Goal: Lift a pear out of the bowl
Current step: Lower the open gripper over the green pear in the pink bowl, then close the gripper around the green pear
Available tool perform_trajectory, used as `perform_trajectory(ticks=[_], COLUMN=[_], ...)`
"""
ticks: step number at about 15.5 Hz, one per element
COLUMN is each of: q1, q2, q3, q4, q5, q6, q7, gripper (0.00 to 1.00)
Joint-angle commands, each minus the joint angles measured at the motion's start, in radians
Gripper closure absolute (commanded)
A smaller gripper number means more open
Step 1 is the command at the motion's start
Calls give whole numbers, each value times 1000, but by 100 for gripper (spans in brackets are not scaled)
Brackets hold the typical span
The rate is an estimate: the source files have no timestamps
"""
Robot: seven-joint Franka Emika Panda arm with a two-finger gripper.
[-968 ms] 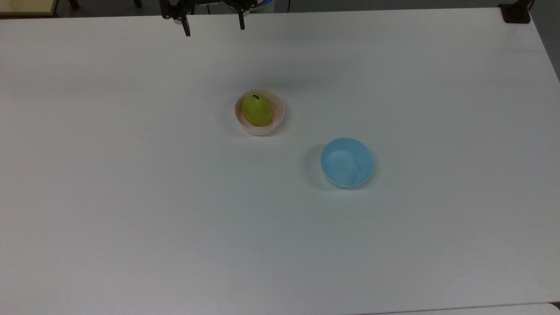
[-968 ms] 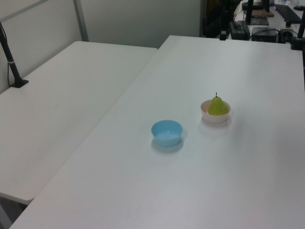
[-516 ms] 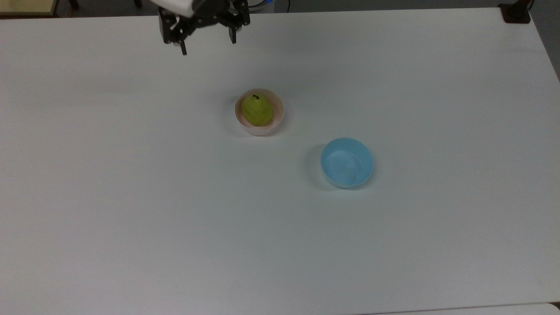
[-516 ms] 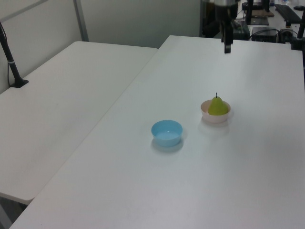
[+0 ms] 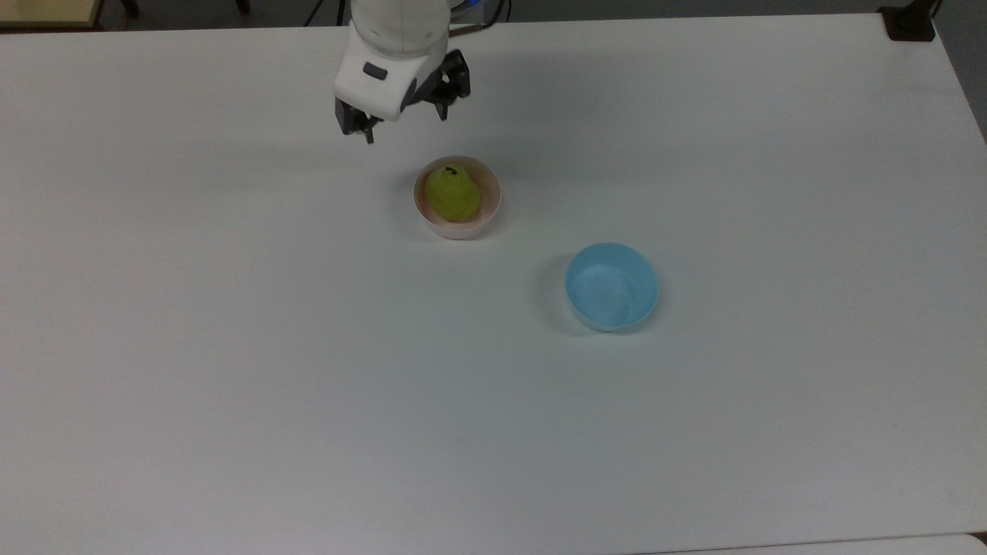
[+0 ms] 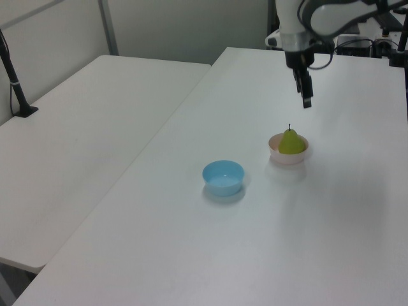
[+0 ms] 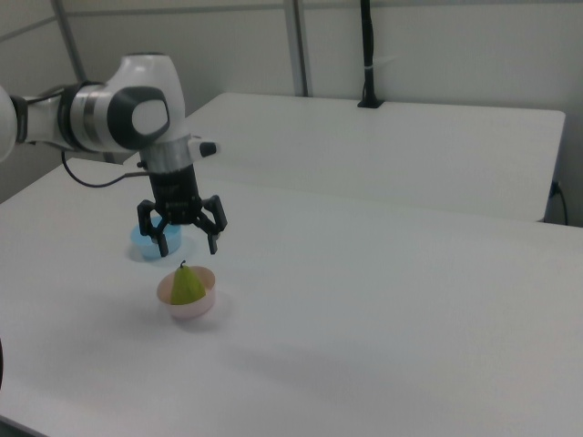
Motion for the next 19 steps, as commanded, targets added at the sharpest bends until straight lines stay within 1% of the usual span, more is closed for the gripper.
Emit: perform_trajectory(ticks=[1,2,5,9,11,12,13,14,15,16,19], q1=[16,21,41,44,42,44,44,44,44,44,44], q2=[-4,4,39,68,73,73,73,73,73,71,62], q3=[10,10,10,13,13,13,13,16,23,26,30], q4=[-119,-131,-141,-141,-142,-148,-150,-150,-153,-155,-152], q5=[55,77,110,114,114,114,114,114,114,114,114], q6=[171,193,252,283,294,296,296,296,296,294,283], q7=[102,110,116,114,111,111,111,113,113,113,116], gripper=[0,0,0,1,15,37,54,76,90,99,100])
